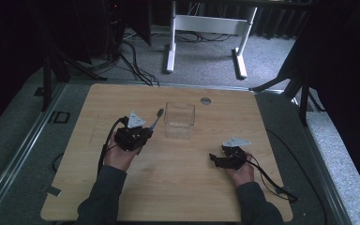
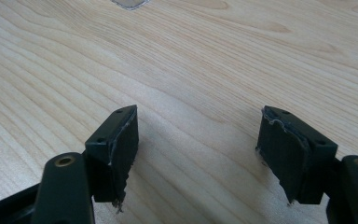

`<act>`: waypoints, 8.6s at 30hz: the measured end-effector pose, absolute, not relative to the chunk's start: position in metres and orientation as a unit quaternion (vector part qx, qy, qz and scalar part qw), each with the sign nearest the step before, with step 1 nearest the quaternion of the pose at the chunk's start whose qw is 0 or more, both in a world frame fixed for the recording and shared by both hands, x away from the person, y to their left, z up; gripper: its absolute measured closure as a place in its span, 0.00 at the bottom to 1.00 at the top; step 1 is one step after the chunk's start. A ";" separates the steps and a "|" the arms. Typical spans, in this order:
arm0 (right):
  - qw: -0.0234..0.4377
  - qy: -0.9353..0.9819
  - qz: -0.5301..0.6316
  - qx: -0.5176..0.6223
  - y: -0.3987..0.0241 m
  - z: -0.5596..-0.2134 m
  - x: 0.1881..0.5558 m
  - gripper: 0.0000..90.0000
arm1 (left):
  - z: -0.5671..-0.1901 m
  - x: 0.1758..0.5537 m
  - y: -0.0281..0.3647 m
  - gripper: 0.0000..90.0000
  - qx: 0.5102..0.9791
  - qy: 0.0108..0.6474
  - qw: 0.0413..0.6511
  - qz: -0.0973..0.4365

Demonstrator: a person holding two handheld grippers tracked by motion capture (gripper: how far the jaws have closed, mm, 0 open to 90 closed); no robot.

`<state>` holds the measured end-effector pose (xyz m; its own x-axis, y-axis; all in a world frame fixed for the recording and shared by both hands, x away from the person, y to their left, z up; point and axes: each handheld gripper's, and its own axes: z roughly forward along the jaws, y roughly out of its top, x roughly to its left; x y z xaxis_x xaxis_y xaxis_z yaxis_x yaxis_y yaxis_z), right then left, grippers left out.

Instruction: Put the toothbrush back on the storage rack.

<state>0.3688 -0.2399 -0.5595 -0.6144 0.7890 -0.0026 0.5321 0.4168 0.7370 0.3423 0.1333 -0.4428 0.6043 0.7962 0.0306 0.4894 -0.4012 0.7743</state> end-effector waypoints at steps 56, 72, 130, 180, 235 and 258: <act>0.177 0.823 0.361 0.401 -0.240 -0.559 0.369 0.32 | -0.419 0.364 0.111 0.87 0.800 0.374 0.421 0.206; 0.177 0.824 0.361 0.400 -0.240 -0.559 0.369 0.32 | -0.412 0.369 0.105 0.87 0.795 0.368 0.435 0.208; 0.177 0.824 0.361 0.400 -0.240 -0.559 0.369 0.32 | -0.417 0.390 0.088 0.87 0.744 0.385 0.500 0.218; 0.176 0.824 0.360 0.399 -0.240 -0.559 0.369 0.32 | -0.420 0.421 0.084 0.87 0.712 0.390 0.540 0.223; 0.175 0.824 0.362 0.399 -0.240 -0.559 0.369 0.32 | -0.441 0.432 0.070 0.87 0.752 0.346 0.498 0.259; 0.176 0.825 0.361 0.398 -0.240 -0.559 0.369 0.31 | -0.458 0.426 0.061 0.71 0.802 0.322 0.442 0.240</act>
<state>0.3695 -0.2402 -0.5595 -0.6212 0.7837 -0.0025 0.5298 0.4223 0.7355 0.4265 0.0607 -0.4579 0.6774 0.7287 0.1007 0.3041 -0.4021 0.8636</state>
